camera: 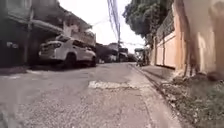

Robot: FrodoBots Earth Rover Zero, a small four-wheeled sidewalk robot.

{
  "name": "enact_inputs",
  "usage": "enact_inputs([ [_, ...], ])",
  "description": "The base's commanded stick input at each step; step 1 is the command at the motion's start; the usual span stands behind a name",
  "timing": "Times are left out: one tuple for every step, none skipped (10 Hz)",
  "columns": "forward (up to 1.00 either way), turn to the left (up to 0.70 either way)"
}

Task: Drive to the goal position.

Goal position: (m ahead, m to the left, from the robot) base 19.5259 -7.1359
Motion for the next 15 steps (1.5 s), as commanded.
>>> enact_inputs([
  [0.7,0.01],
  [0.7,0.01],
  [0.7,0.01],
  [0.7,0.01],
  [0.7,0.02],
  [0.7,0.04],
  [0.7,0.04],
  [0.7,0.03],
  [0.7,0.03],
  [0.7,0.03],
  [0.7,0.03],
  [0.7,0.03],
  [0.7,0.03],
  [0.7,0.03],
  [0.7,0.03],
])
